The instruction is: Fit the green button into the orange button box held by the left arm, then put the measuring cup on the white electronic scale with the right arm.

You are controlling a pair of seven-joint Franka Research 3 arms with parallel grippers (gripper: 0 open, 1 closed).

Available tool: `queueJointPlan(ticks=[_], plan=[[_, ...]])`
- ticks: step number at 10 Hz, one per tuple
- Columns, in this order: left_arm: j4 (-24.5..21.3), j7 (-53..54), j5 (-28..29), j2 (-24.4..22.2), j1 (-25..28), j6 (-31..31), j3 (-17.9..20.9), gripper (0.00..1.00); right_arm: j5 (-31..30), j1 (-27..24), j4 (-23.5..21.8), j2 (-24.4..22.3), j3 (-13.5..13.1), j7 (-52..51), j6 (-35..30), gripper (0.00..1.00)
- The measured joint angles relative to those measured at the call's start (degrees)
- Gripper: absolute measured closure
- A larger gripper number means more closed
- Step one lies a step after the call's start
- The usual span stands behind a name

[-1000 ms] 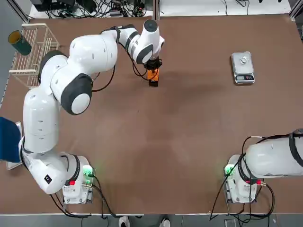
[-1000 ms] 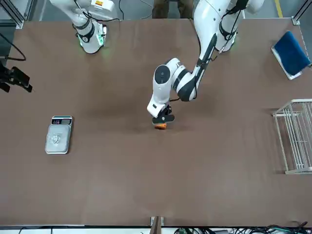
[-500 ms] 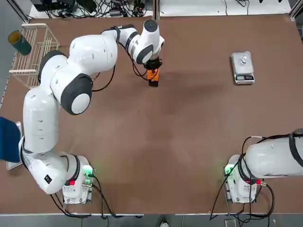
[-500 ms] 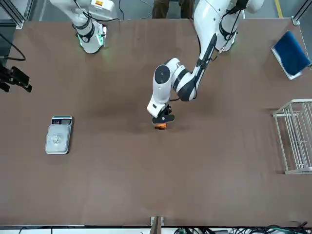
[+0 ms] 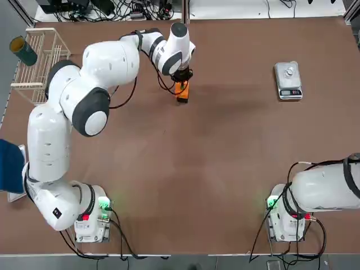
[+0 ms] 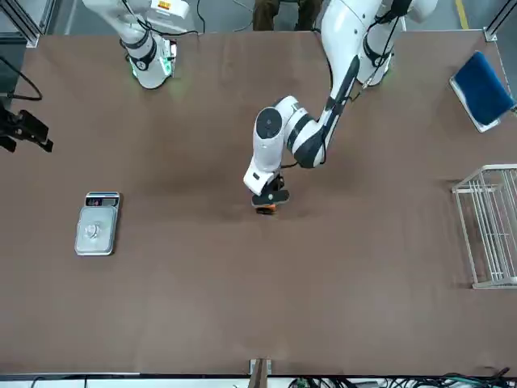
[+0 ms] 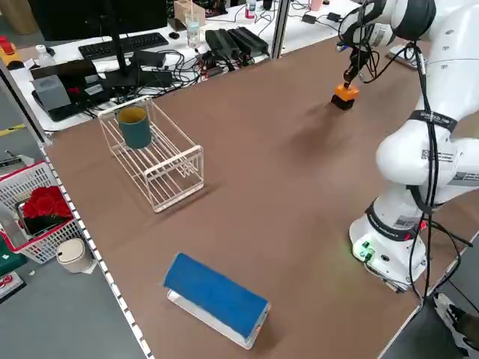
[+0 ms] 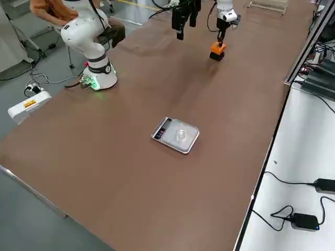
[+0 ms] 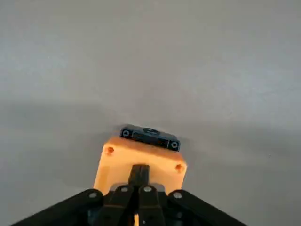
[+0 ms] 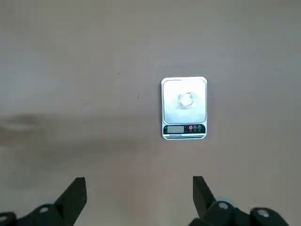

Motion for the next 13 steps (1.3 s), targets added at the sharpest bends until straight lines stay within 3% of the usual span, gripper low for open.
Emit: queueJointPlan(ticks=[7,10,12,13], plan=[[0.59,-0.10,-0.03,-0.33,0.21,-0.37,0.03,0.99,0.00,-0.07,0.00,0.00,-0.06,-0.03,-0.08,0.00],[2.85,-0.54,-0.15,-1.50,1.22,-3.98,0.13,0.97,0.00,-0.06,0.00,0.00,-0.04,-0.03,-0.09,0.00],[4.25,-0.61,-0.17,-4.52,3.34,-8.13,0.29,0.86,0.00,-0.06,0.00,0.00,-0.03,-0.03,-0.14,0.00],[4.55,-0.48,-0.17,-6.76,5.31,-10.69,0.29,0.74,0.00,-0.07,0.00,0.00,-0.03,-0.03,-0.15,0.00]])
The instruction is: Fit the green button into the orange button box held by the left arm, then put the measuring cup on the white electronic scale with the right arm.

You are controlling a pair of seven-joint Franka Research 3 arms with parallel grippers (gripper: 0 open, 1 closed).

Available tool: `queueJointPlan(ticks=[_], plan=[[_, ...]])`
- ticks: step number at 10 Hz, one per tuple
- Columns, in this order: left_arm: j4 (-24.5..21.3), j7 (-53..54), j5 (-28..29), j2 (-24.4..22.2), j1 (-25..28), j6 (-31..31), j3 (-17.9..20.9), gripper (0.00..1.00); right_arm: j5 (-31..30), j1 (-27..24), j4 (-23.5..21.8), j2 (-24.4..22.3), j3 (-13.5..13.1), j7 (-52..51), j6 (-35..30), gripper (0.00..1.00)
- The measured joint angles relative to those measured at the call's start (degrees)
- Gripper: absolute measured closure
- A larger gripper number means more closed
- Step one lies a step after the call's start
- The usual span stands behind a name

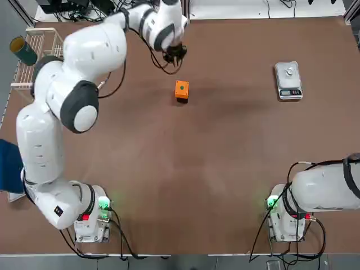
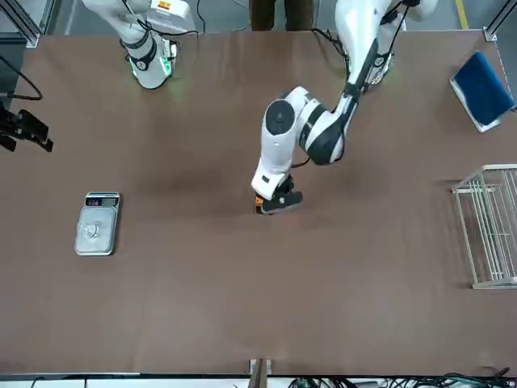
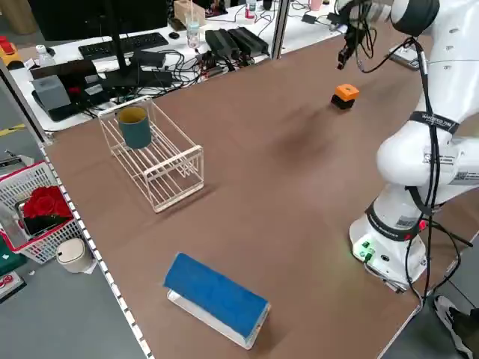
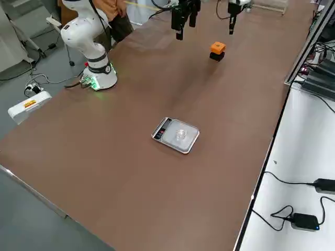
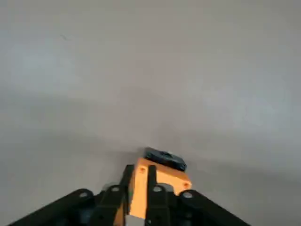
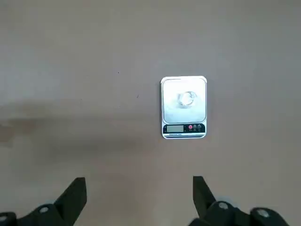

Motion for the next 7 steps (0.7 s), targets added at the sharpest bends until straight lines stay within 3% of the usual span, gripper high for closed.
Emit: queueJointPlan(ticks=[3,5,7], plan=[[0.14,3.83,-0.01,-7.36,6.50,-8.04,-0.04,0.31,0.00,0.01,0.00,0.00,0.12,0.00,-0.01,0.00],[0.14,12.30,-1.46,-11.79,11.82,-13.74,0.00,0.02,0.00,0.03,0.01,0.00,0.38,0.00,0.00,0.00],[0.14,22.27,-4.85,-16.61,19.13,-19.80,0.07,0.01,0.00,0.08,0.05,-0.01,0.66,0.00,0.05,0.00]])
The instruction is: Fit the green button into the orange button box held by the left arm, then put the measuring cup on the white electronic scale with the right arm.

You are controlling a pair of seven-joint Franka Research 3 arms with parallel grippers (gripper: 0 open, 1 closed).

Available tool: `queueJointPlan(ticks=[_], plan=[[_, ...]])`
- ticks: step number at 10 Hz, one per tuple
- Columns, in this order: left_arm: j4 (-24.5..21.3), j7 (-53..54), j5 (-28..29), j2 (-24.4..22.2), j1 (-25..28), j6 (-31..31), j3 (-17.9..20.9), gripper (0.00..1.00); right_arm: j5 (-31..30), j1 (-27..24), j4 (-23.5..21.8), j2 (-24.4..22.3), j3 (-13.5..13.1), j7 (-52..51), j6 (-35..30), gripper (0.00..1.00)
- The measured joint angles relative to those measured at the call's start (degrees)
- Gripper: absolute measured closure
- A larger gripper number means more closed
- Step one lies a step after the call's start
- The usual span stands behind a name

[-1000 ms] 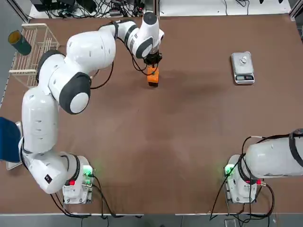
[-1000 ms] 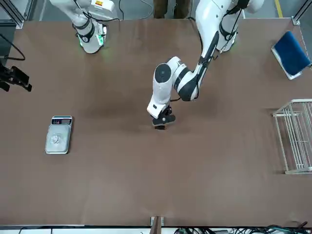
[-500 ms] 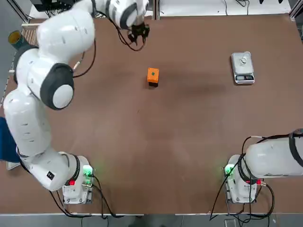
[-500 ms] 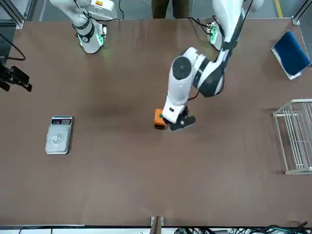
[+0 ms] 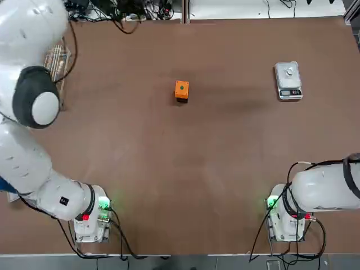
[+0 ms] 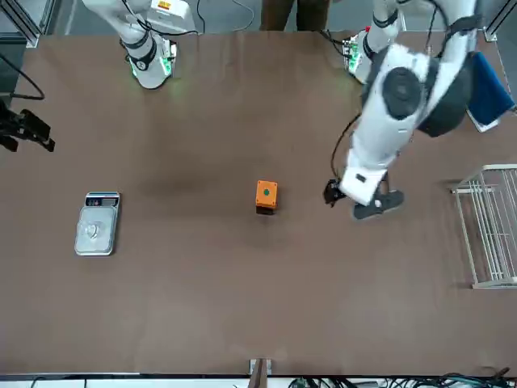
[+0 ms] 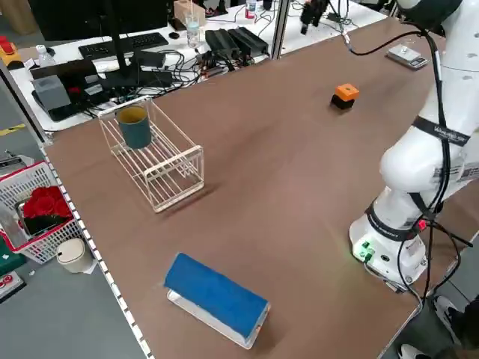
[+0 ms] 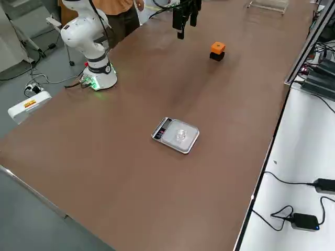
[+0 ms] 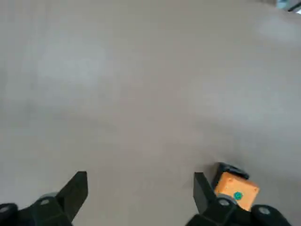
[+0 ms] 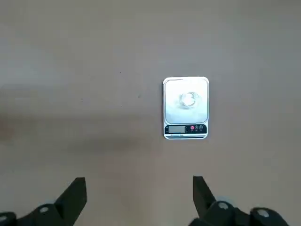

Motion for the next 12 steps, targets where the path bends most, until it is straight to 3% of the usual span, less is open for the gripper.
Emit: queueJointPlan(ticks=[3,6,12], plan=[[-0.27,12.69,-1.95,-7.35,9.96,-7.32,0.07,0.00,0.00,0.06,0.02,0.00,0.10,0.00,0.01,0.00],[-0.36,23.52,-3.28,-9.62,16.45,-10.70,-0.93,0.00,0.00,0.12,0.11,-0.01,0.15,0.00,0.42,0.00],[0.12,28.94,-3.30,-10.80,17.84,-11.22,-1.16,0.00,-0.20,0.56,0.87,0.19,0.22,0.00,0.59,0.00]])
